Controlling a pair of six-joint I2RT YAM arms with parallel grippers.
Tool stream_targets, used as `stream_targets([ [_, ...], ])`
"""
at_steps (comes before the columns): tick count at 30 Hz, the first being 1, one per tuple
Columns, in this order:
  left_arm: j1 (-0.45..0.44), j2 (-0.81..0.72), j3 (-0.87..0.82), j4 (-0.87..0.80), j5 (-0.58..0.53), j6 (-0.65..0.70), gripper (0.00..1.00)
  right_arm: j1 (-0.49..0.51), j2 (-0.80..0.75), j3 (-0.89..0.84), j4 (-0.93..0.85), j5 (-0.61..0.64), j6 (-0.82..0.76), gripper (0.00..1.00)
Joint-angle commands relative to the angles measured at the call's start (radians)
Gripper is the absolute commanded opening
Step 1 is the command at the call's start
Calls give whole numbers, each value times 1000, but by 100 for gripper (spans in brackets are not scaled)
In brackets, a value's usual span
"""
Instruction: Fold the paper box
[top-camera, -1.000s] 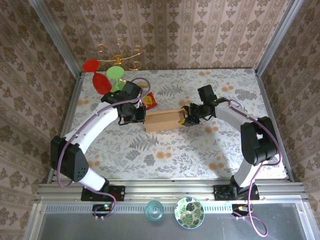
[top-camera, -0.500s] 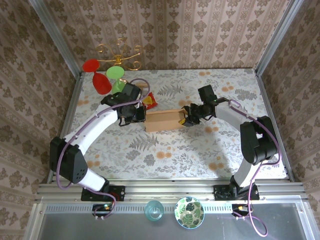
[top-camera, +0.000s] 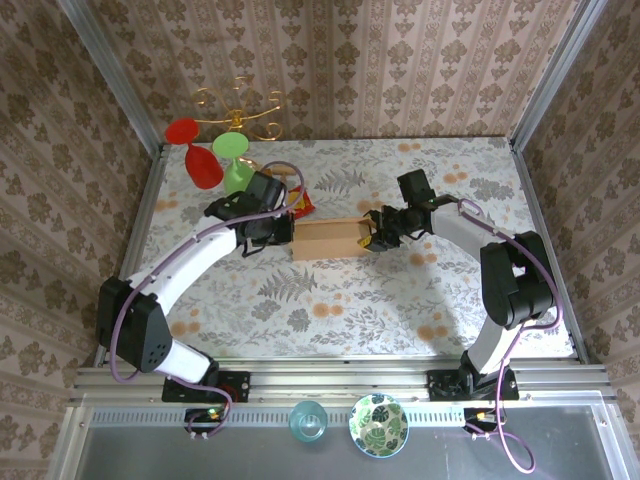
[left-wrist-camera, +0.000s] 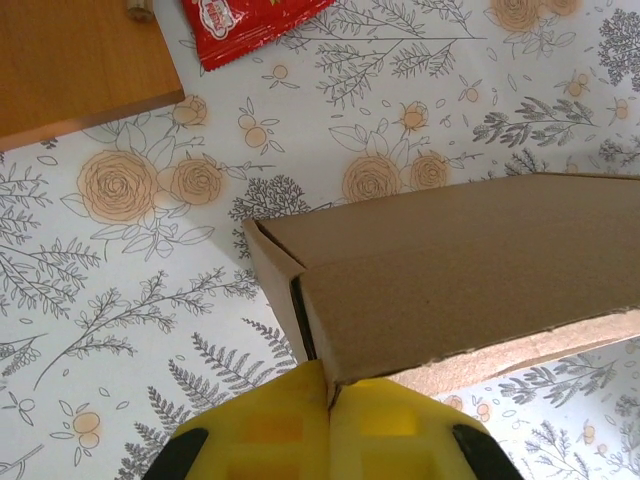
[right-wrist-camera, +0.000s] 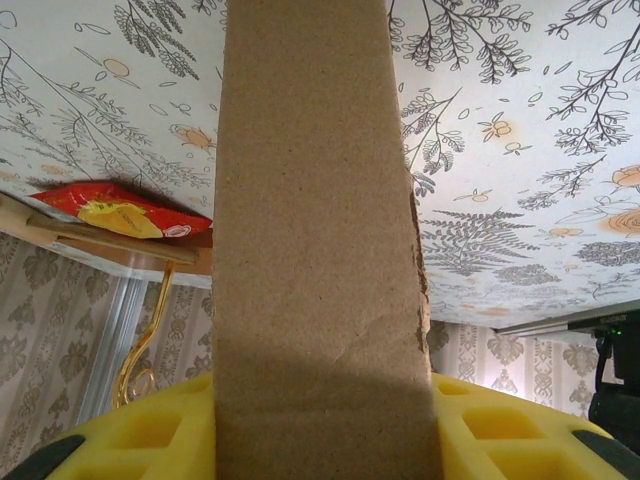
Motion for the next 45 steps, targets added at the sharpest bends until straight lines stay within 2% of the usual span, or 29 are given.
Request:
stream_targets([
  [1,-17,30,-51,-45,-29,23,0,-3,33,3,-12,8,-35,47],
  [8,-19,72,-48,-47,-60,11,0,-29,58,97,-124,-5,-189,62],
  [14,-19,126,-8,-66,-67,13,0,-52,50,139,-195,-2,-284,69],
  [19,-18,153,20,-78,-72,23,0,-88,17,169,-282,61,-403,73],
  [24,-19,177,39,-86,-72,31,0,-128,-56,214,-343,189,-623,74],
  [27,-17,185,49,-89,-74,37,0,-138,-112,237,-349,293,-828,71],
  [30,-19,183,56,-90,-77,44,0,-123,-179,225,-279,361,-1104,62],
  [34,-19,183,58,-91,-77,51,0,-100,-238,183,-219,348,-1496,56],
  [37,-20,184,60,-93,-77,54,0,-83,-217,211,-293,346,-1721,48],
  [42,-23,184,61,-99,-78,60,0,-22,-142,287,-440,459,-1990,39],
  [45,-23,187,65,-100,-77,62,0,7,-122,295,-464,507,-2062,40],
])
